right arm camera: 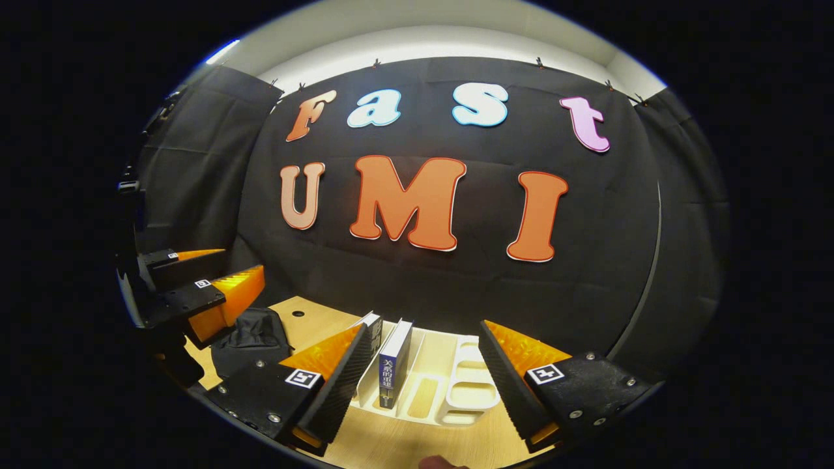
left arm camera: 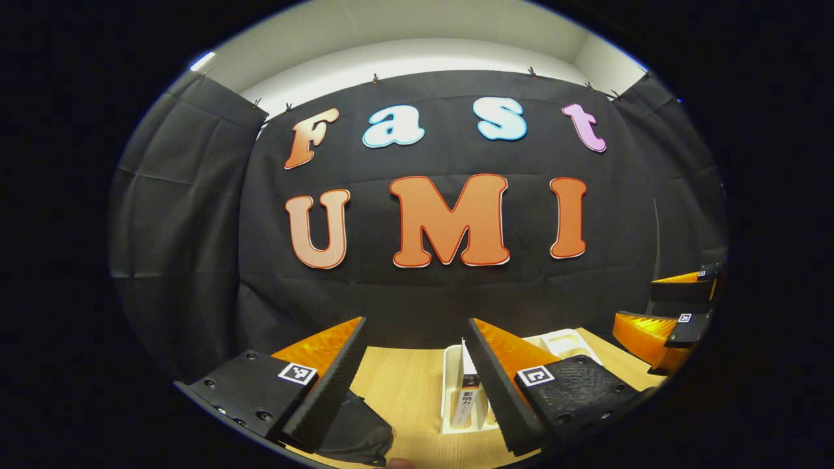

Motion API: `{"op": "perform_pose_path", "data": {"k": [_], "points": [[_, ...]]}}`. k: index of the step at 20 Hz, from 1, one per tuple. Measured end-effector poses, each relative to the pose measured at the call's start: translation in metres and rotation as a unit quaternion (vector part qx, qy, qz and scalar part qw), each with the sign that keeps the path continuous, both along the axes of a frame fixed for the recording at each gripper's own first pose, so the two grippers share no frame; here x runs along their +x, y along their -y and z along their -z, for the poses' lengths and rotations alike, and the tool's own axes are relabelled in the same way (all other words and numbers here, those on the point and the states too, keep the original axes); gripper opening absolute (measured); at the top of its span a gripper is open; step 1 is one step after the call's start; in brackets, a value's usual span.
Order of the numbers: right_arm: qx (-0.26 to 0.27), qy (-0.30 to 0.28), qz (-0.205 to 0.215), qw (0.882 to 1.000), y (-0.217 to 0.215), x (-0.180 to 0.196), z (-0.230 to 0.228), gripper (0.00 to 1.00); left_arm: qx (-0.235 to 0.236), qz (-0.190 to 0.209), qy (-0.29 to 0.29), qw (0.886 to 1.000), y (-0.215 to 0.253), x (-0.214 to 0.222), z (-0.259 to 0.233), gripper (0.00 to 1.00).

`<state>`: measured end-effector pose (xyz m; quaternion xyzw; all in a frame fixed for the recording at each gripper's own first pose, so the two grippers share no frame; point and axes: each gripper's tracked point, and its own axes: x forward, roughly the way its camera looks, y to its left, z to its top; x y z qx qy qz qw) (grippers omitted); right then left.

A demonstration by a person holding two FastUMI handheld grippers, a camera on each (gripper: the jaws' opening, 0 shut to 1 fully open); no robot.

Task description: Open the schoolbag, grab two books from the bookshelf and put them into the schoolbag.

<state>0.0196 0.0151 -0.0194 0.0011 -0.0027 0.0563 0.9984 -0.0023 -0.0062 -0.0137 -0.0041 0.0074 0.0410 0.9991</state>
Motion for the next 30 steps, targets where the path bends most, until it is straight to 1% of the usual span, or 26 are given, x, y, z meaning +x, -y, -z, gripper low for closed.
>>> {"op": "perform_pose_path", "data": {"k": [2,4,7,11,16,19,23,25,27,30], "points": [[0.008,0.0,0.01,1.0,0.002,0.003,0.0,0.99,-0.001,0.005,0.002,1.0,-0.002,0.002,0.002,0.96],[0.023,-0.005,0.011,1.0,-0.003,0.008,0.002,0.99,0.0,0.007,-0.002,1.0,-0.007,0.006,0.004,0.96],[0.014,-0.008,0.015,1.0,-0.011,0.019,0.001,0.99,-0.004,0.014,-0.001,1.0,-0.012,0.012,0.005,0.96],[0.017,-0.01,0.017,1.0,-0.019,0.027,0.002,0.99,0.0,0.019,0.0,1.0,-0.018,0.019,0.007,0.96],[0.015,-0.017,0.02,1.0,-0.017,0.035,0.009,0.99,0.03,0.02,-0.007,0.999,-0.026,0.023,0.02,0.96],[0.011,-0.023,0.023,0.999,-0.013,0.042,0.016,0.99,0.067,0.021,-0.022,0.997,-0.03,0.018,0.037,0.96],[0.006,-0.033,0.024,0.999,-0.005,0.052,0.026,0.99,0.111,0.02,-0.069,0.991,-0.039,0.012,0.081,0.96],[0.006,-0.037,0.026,0.999,-0.001,0.056,0.032,0.99,0.136,0.019,-0.095,0.986,-0.045,0.004,0.105,0.96],[0.006,-0.042,0.031,0.999,0.006,0.059,0.038,0.99,0.164,0.018,-0.12,0.979,-0.051,-0.002,0.13,0.99],[0.005,-0.049,0.037,0.998,0.015,0.064,0.048,0.99,0.194,0.012,-0.165,0.967,-0.065,-0.011,0.172,0.98]]}}
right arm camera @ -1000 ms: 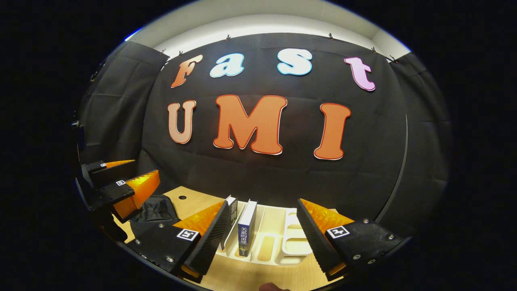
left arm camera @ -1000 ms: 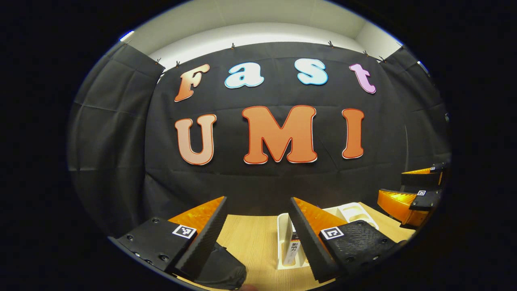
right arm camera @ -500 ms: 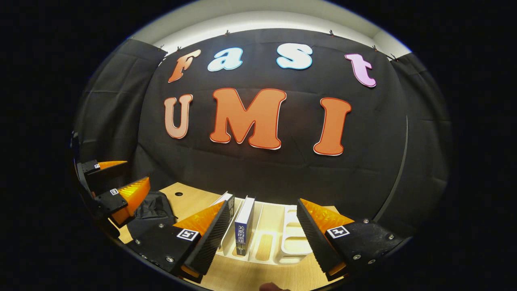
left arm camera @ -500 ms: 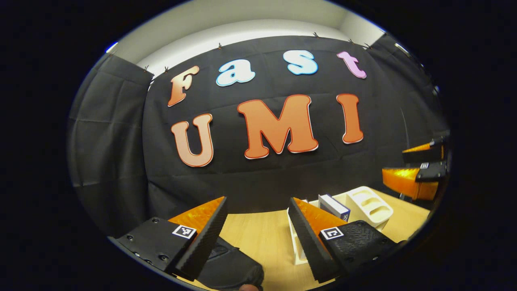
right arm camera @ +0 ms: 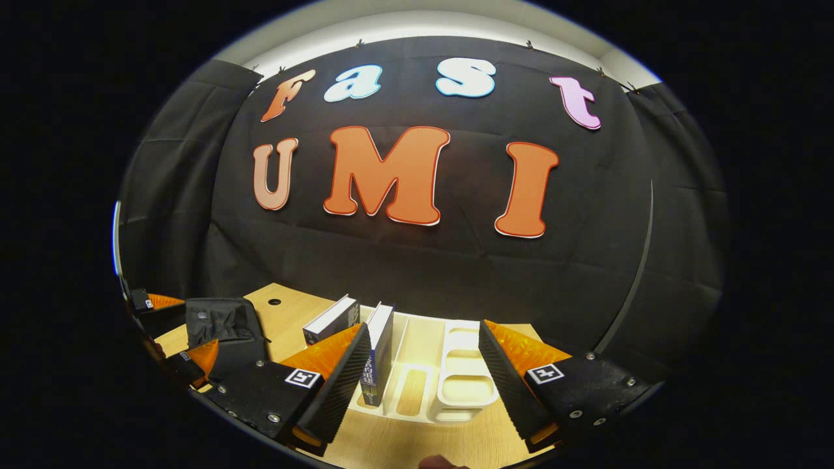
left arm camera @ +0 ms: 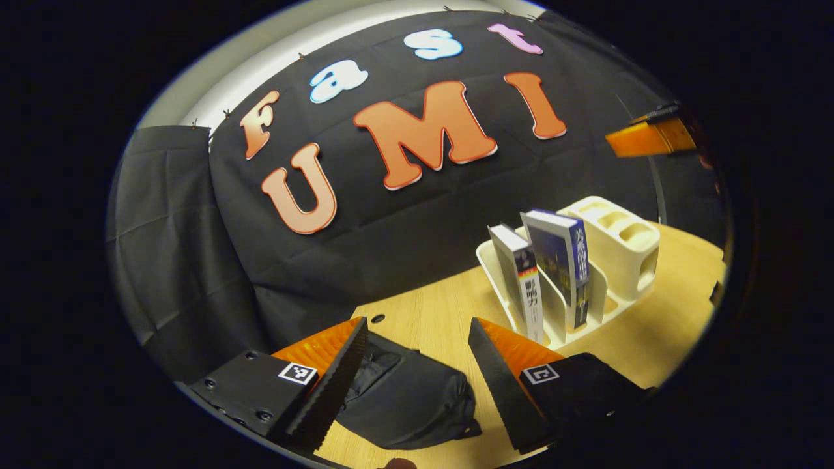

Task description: Open the schoolbag, grab two books from the bookshelf and put them into the schoolbag.

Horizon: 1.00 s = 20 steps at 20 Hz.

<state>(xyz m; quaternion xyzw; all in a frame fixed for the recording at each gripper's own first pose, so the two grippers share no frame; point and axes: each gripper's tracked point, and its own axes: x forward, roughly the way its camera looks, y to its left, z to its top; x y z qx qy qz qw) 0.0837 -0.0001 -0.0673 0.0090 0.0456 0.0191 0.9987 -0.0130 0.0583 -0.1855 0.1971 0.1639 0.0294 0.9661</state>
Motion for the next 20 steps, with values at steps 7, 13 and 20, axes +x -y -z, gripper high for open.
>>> {"op": "perform_pose_path", "data": {"k": [7,13,20], "points": [[-0.005,-0.02,0.002,1.0,0.016,0.004,0.025,0.99,0.11,0.002,-0.079,0.991,-0.02,-0.016,0.083,0.99],[-0.01,-0.038,0.003,0.999,0.028,0.004,0.046,0.99,0.189,0.006,-0.132,0.973,-0.037,-0.014,0.136,0.98],[-0.014,-0.043,0.013,0.999,0.05,-0.002,0.047,0.99,0.238,-0.017,-0.16,0.958,-0.052,-0.013,0.179,0.98]]}}
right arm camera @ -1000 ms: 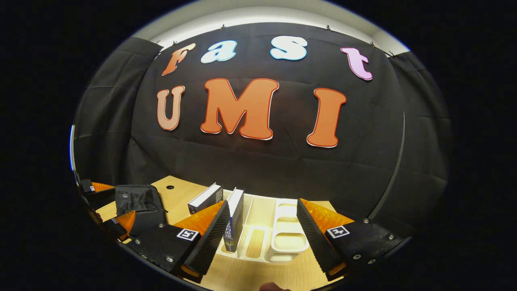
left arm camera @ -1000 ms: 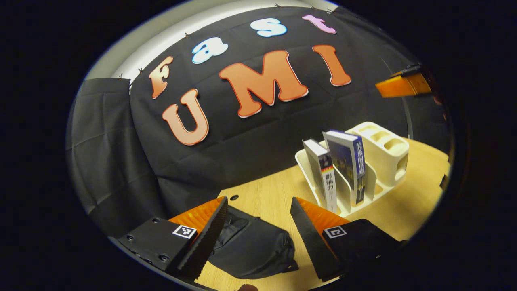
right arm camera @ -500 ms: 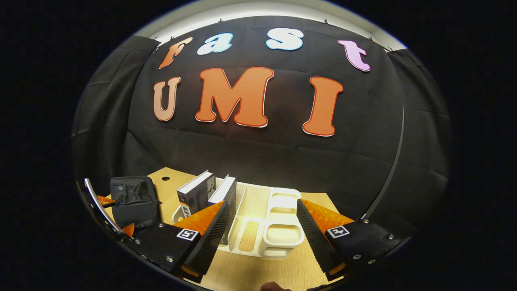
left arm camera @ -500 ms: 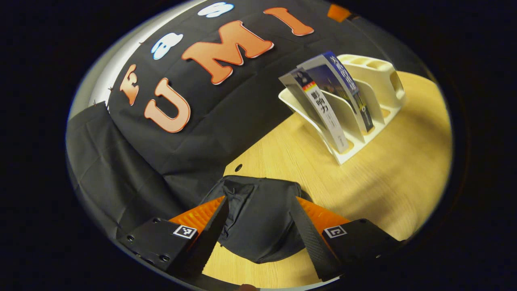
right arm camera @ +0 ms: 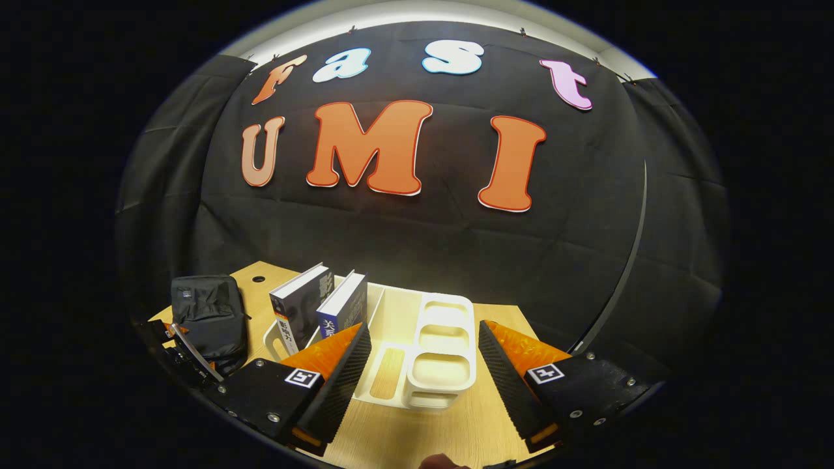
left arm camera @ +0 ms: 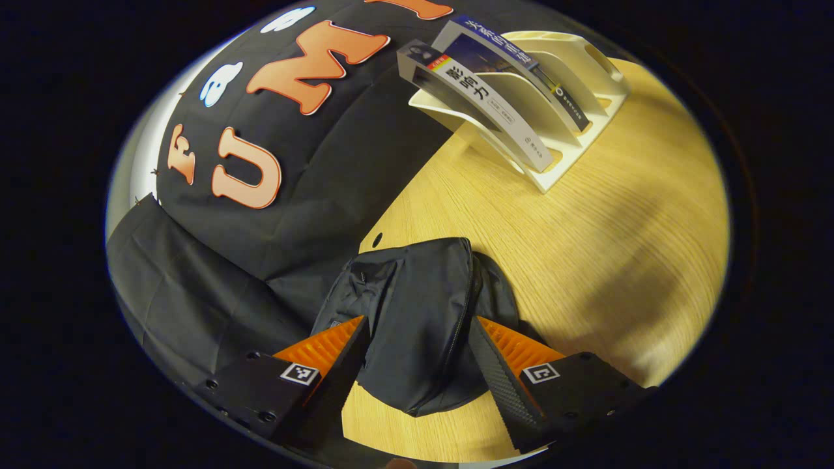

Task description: Open the schoolbag, grab two books from the bookshelf and put them into the schoolbag.

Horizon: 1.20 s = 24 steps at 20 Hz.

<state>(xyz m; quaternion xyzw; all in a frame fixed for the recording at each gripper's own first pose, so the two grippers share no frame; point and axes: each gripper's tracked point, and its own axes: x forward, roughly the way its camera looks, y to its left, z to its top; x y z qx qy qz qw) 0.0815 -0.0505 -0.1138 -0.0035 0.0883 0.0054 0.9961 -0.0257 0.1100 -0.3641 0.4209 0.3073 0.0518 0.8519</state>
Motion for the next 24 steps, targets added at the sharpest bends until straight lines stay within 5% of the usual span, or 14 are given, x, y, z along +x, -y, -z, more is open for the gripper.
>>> {"op": "perform_pose_path", "data": {"k": [10,16,20,21,22,24], "points": [[-0.01,0.003,0.001,1.0,0.017,-0.008,-0.002,0.99,0.044,-0.033,0.008,0.998,-0.027,0.026,0.005,0.9],[-0.024,0.007,-0.015,1.0,-0.005,-0.011,-0.013,0.99,-0.025,-0.035,-0.028,0.999,-0.035,0.049,0.007,0.72],[-0.032,-0.003,-0.01,0.999,-0.036,-0.002,-0.021,0.99,-0.087,0.007,-0.081,0.993,-0.031,0.043,0.007,0.5],[-0.031,-0.01,-0.005,0.999,-0.045,0.003,-0.022,0.99,-0.102,0.02,-0.095,0.99,-0.031,0.041,0.004,0.32],[-0.029,-0.019,-0.006,0.999,-0.057,0.007,-0.022,0.99,-0.116,0.032,-0.105,0.987,-0.03,0.041,0.001,0.33],[-0.023,-0.037,-0.008,0.999,-0.082,0.017,-0.023,0.99,-0.145,0.053,-0.129,0.98,-0.029,0.042,-0.005,0.2]]}}
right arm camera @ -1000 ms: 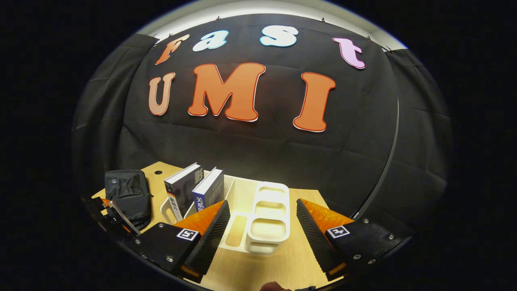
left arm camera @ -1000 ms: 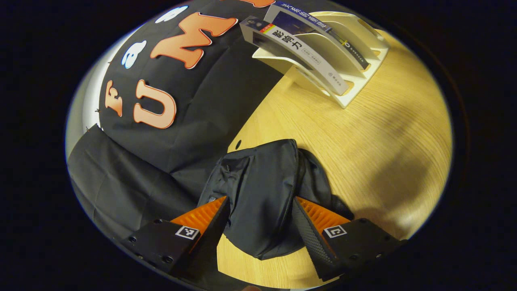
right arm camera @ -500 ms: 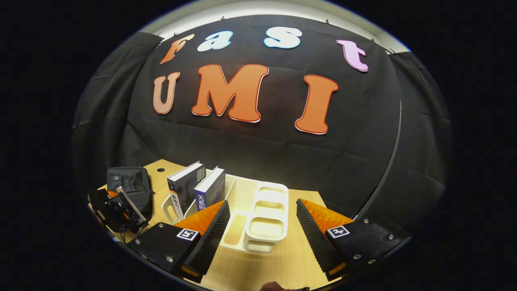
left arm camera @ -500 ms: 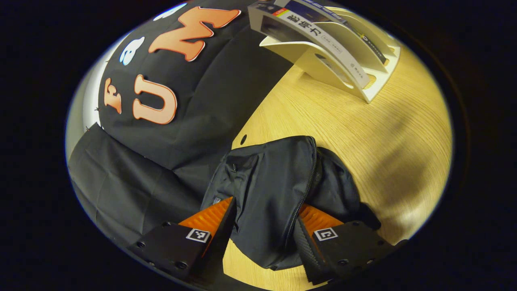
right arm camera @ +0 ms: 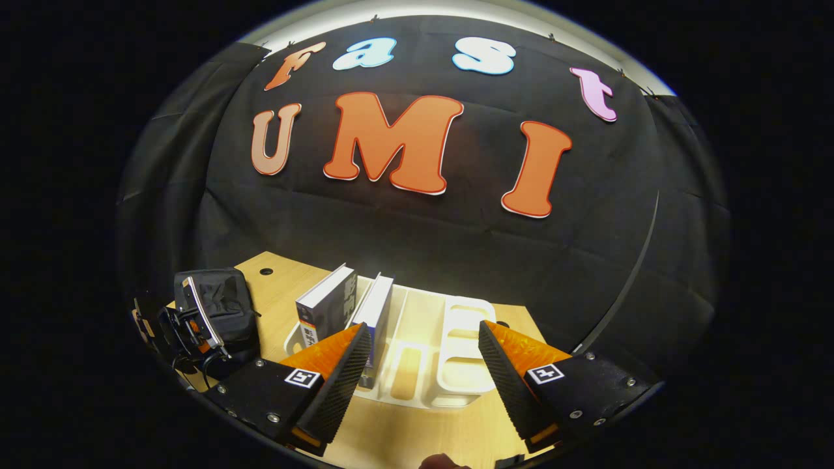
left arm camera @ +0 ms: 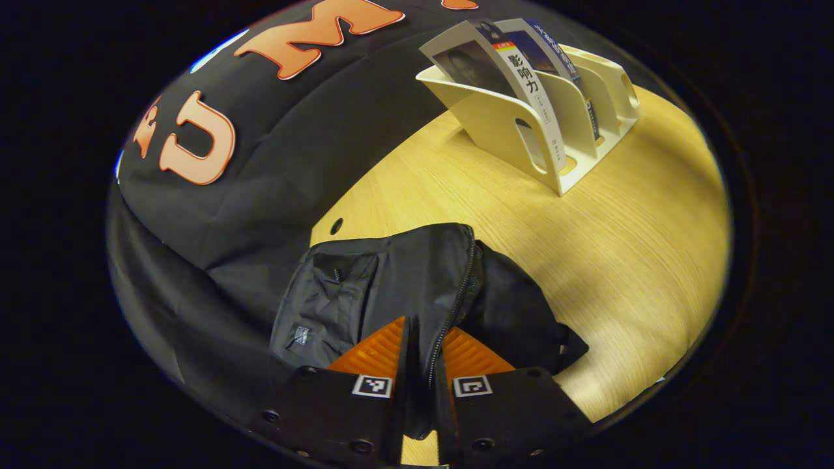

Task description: Open the schoolbag, grab two books from the bookshelf and put them into the schoolbag.

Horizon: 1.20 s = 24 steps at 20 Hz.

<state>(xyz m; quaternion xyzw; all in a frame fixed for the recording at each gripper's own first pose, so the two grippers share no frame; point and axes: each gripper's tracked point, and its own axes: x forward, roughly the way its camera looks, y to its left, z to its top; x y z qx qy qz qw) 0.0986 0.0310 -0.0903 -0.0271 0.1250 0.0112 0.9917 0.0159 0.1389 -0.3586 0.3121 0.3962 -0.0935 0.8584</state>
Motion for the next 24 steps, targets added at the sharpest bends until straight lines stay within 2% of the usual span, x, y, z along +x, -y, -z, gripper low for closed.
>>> {"op": "perform_pose_path", "data": {"k": [1,3,7,13,19,24], "points": [[0.0,-0.006,0.001,1.0,-0.011,0.007,-0.004,0.99,-0.015,0.009,-0.009,1.0,-0.002,0.002,-0.005,0.13],[0.001,-0.02,0.002,1.0,-0.032,0.02,-0.01,0.99,-0.047,0.021,-0.025,0.998,-0.005,0.002,-0.012,0.1],[-0.008,-0.05,-0.006,0.999,-0.074,0.049,-0.018,0.99,-0.095,0.045,-0.05,0.993,-0.021,0.014,-0.04,0.08],[-0.016,-0.099,-0.009,0.995,-0.109,0.094,-0.025,1.0,-0.142,0.092,-0.087,0.982,-0.045,0.031,-0.083,0.06],[-0.035,-0.141,-0.015,0.989,-0.125,0.124,-0.024,1.0,-0.176,0.121,-0.117,0.97,-0.062,0.054,-0.116,0.06],[-0.043,-0.193,-0.026,0.98,-0.137,0.136,-0.01,1.0,-0.178,0.155,-0.143,0.961,-0.069,0.066,-0.132,0.06]]}}
